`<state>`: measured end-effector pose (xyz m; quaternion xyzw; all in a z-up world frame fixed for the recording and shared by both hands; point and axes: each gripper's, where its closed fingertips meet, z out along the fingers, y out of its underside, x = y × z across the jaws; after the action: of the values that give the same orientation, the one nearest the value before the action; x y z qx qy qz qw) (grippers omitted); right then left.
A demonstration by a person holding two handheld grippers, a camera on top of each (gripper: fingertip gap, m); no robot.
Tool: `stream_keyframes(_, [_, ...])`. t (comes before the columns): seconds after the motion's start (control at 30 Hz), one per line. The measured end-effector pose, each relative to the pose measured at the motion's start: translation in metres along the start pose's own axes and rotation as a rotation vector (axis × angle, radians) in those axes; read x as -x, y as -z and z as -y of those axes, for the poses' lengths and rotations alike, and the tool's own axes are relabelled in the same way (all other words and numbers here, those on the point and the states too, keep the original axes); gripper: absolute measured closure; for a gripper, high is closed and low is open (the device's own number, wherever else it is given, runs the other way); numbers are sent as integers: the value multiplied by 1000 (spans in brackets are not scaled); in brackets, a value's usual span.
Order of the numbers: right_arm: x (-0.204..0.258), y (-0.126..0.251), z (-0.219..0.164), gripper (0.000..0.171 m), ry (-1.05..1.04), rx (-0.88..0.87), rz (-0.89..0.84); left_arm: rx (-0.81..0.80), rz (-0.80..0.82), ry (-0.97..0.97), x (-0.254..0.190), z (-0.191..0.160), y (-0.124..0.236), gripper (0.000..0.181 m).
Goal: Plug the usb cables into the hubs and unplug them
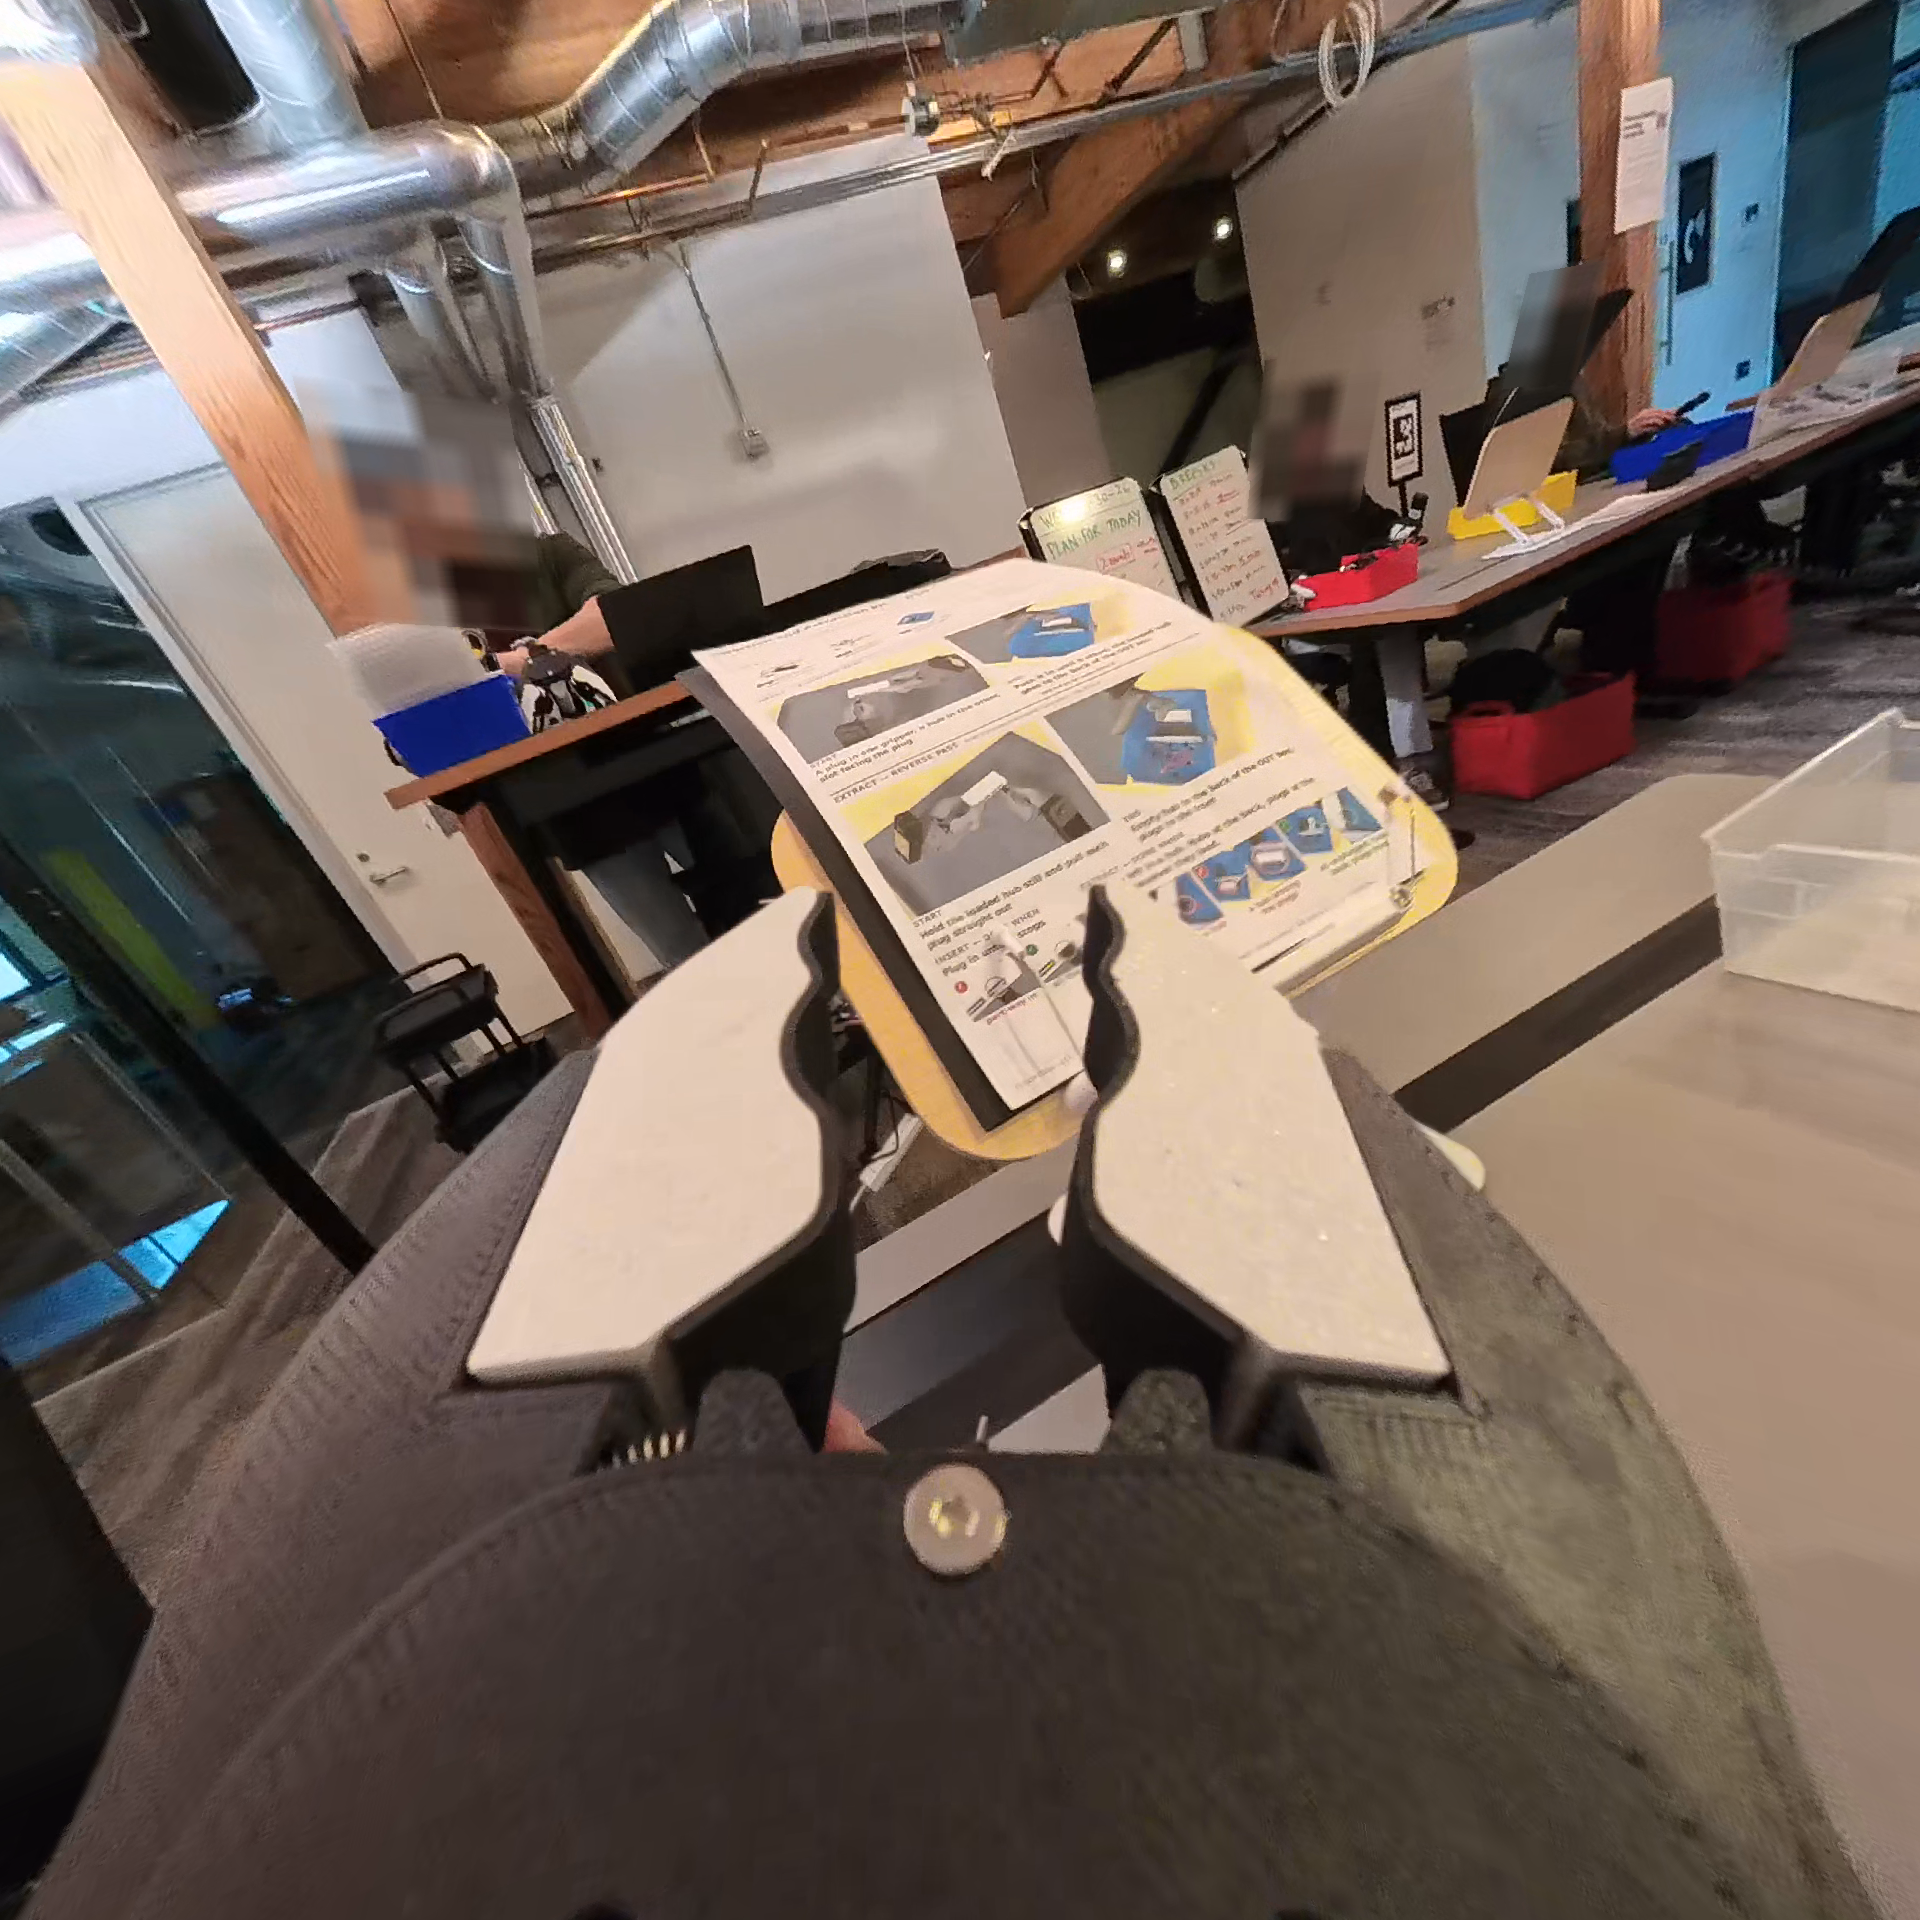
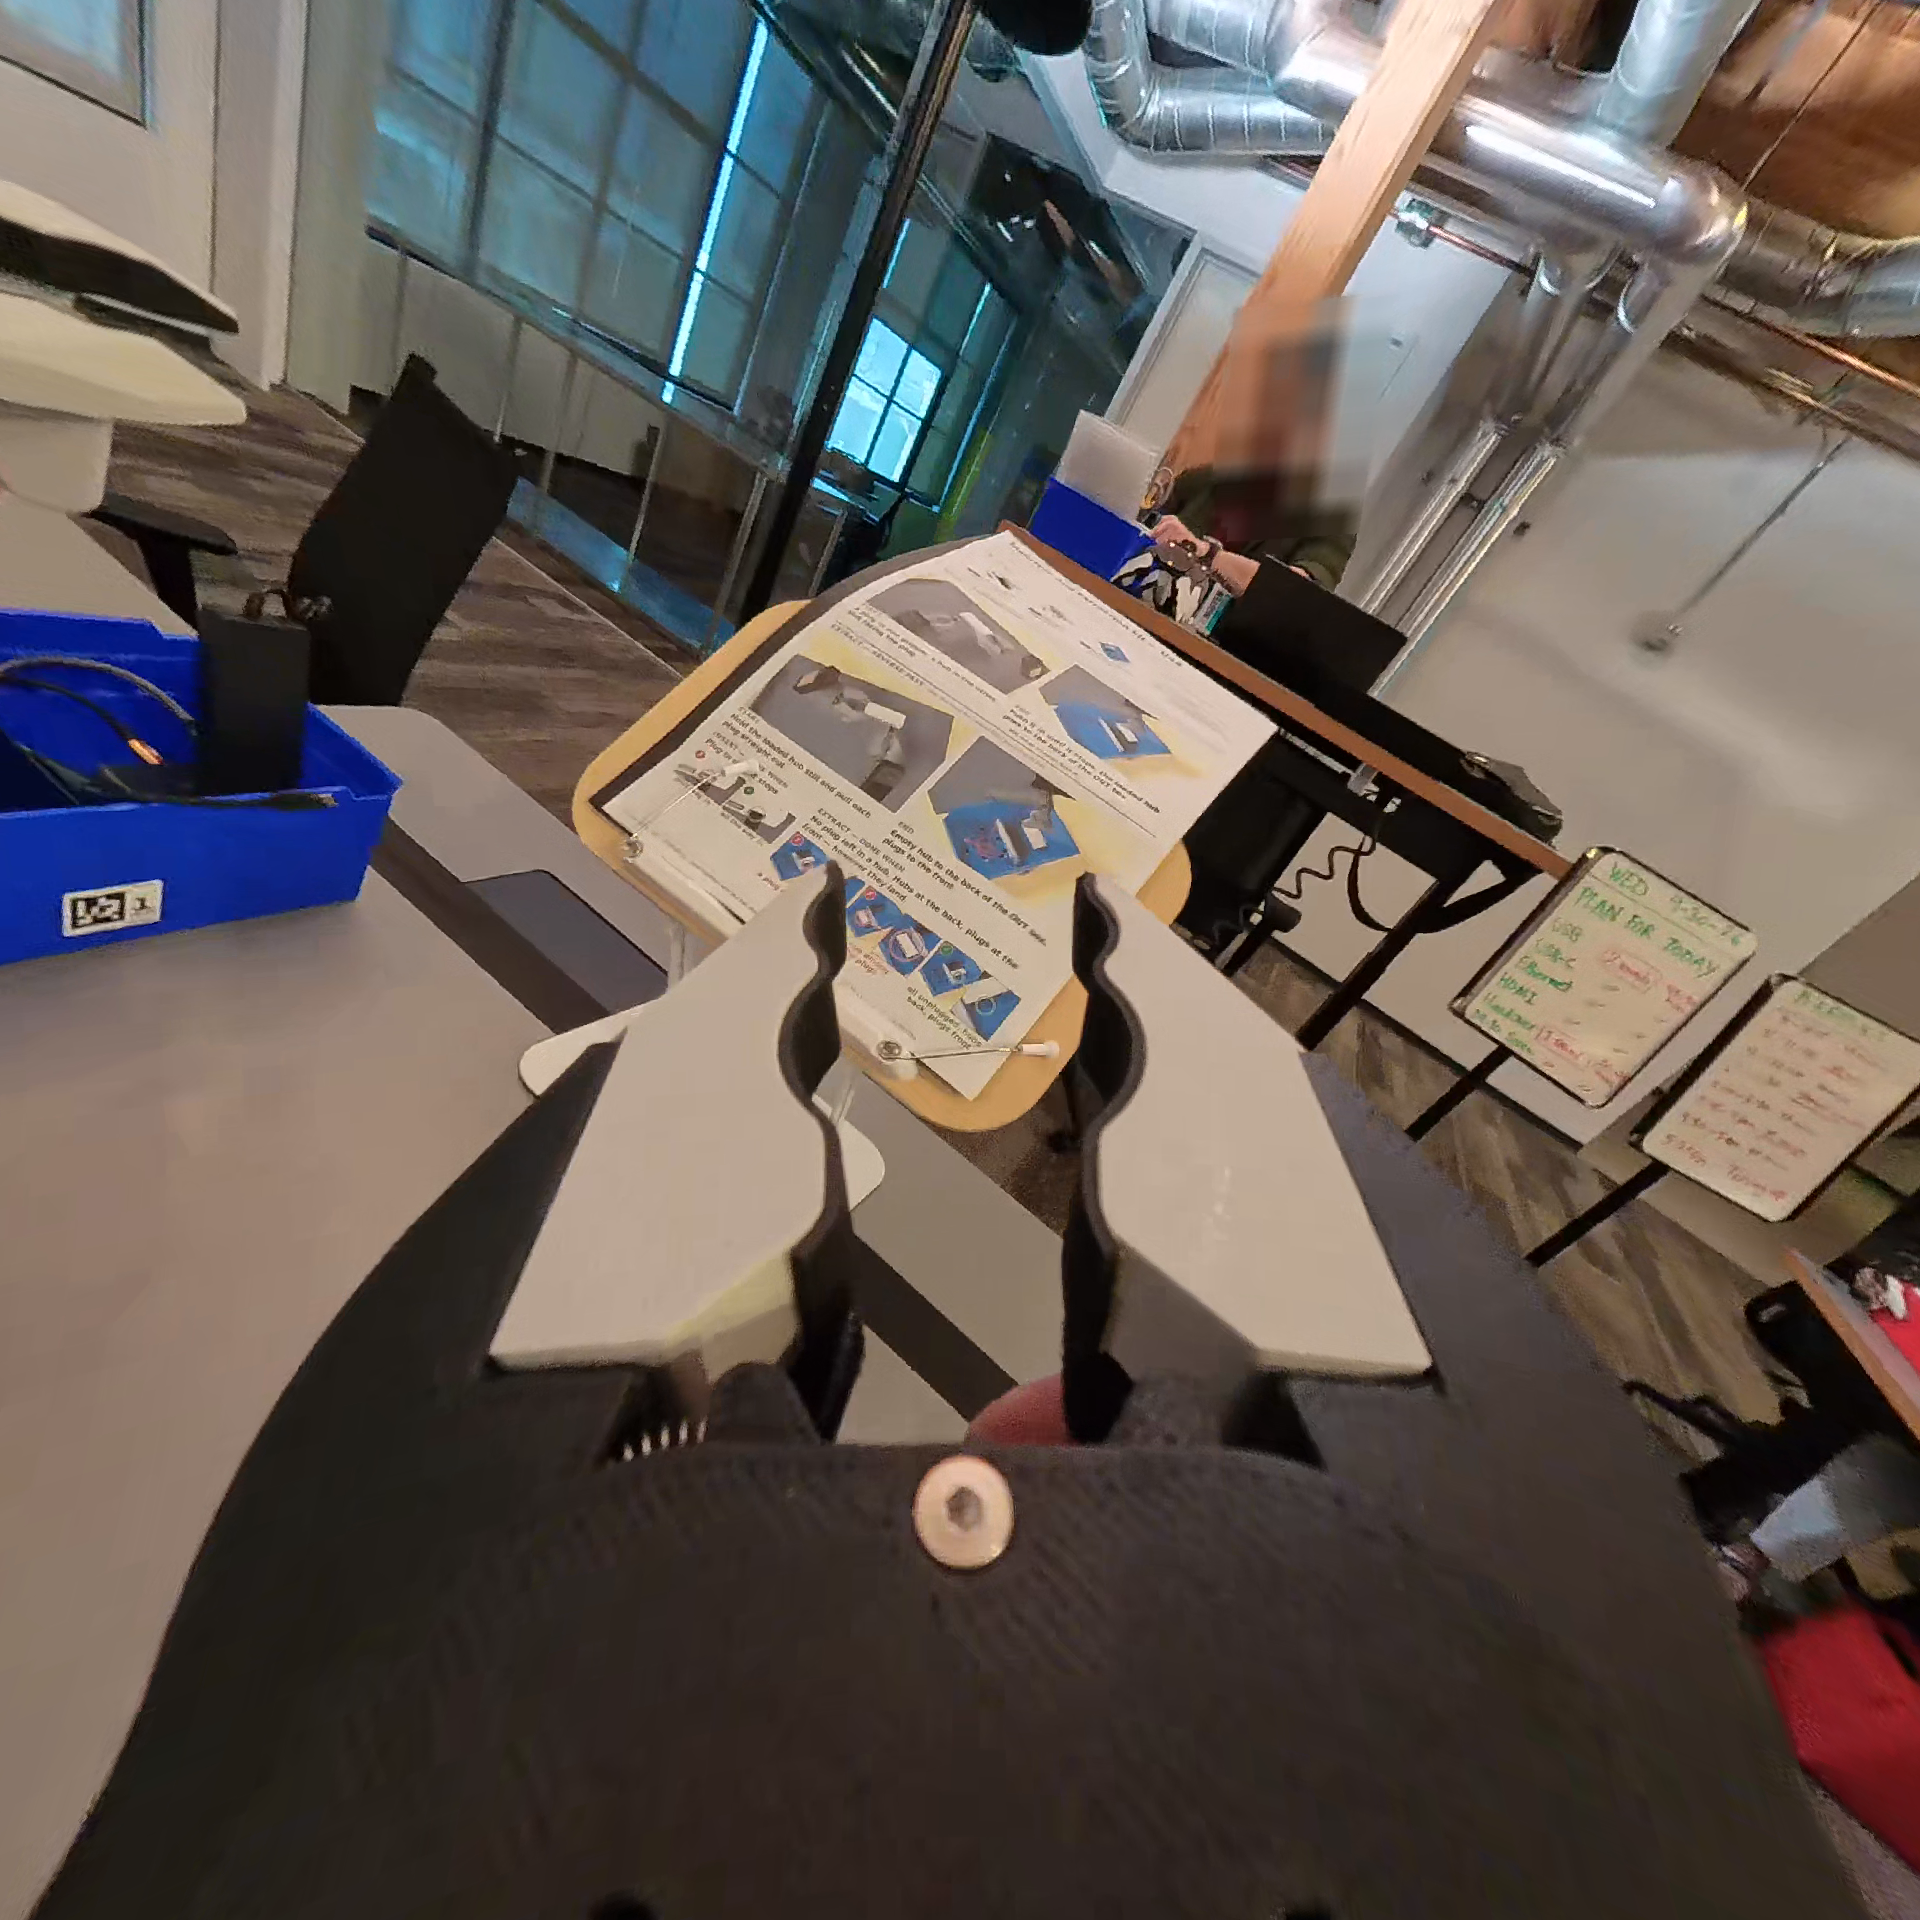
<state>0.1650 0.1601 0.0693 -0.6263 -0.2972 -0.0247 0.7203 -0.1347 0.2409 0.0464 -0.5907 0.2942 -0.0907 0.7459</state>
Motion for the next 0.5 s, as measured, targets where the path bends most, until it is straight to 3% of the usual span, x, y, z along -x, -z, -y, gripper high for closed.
stream_keyframes(0.1, [11, -3, -13, 130, -27, -36, 23, -5, 49, 24, 24, -17, 5, 138])
stream_keyframes(0.27, [4, -12, -27, 132, -137, -50, 48, 153, 151, 49, 84, -66, 14, 134])
stream_keyframes(0.5, [1, -23, -38, 133, -242, -35, 39, 465, 214, 191, 133, -168, 21, 119])
